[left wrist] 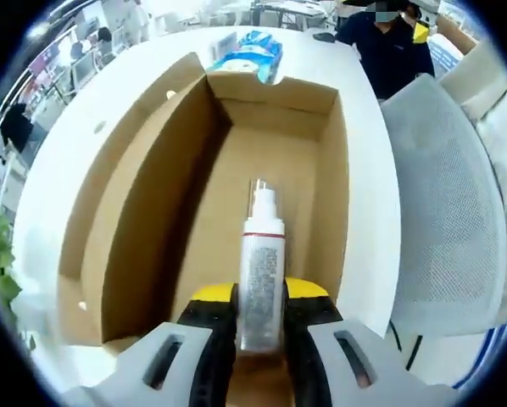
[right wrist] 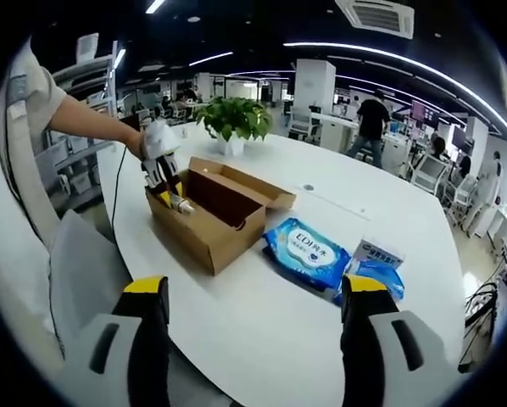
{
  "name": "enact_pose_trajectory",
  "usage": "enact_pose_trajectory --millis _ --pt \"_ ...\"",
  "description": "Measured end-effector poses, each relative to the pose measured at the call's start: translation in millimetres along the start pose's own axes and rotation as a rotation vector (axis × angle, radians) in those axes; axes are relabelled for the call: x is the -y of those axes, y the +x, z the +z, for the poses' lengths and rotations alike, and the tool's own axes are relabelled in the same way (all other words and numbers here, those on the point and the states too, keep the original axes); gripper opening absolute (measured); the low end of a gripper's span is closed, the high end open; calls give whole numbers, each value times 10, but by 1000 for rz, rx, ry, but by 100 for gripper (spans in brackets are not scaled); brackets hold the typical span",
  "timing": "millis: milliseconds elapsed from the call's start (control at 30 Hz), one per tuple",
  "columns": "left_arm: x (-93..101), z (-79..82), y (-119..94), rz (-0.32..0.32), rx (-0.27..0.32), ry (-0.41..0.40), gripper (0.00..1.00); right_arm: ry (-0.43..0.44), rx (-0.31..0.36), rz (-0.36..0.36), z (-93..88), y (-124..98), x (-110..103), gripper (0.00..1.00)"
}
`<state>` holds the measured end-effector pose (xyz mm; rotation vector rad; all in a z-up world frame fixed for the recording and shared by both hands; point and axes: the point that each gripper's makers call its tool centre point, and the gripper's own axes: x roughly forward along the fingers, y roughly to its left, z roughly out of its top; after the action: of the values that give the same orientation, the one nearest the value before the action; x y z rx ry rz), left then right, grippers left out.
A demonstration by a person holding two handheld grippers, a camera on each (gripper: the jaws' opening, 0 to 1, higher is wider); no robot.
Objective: Operate the shoe box by opening the lid, removing the specified soft item, and placing it in the target area until the item is outside and the box remains undamaged.
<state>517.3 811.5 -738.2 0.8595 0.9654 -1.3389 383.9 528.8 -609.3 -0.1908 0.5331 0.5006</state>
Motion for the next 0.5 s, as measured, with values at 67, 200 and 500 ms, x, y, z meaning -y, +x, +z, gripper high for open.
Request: enact_pose_trajectory --millis 67,200,500 --pt "10 26 -24 7 11 0 17 -5 7 14 23 15 -24 75" --pt "42 106 -83 14 40 -8 17 -17 13 37 62 45 -76 71" --pt "116 403 -225 37 116 -3 17 -62 16 90 114 116 -184 67"
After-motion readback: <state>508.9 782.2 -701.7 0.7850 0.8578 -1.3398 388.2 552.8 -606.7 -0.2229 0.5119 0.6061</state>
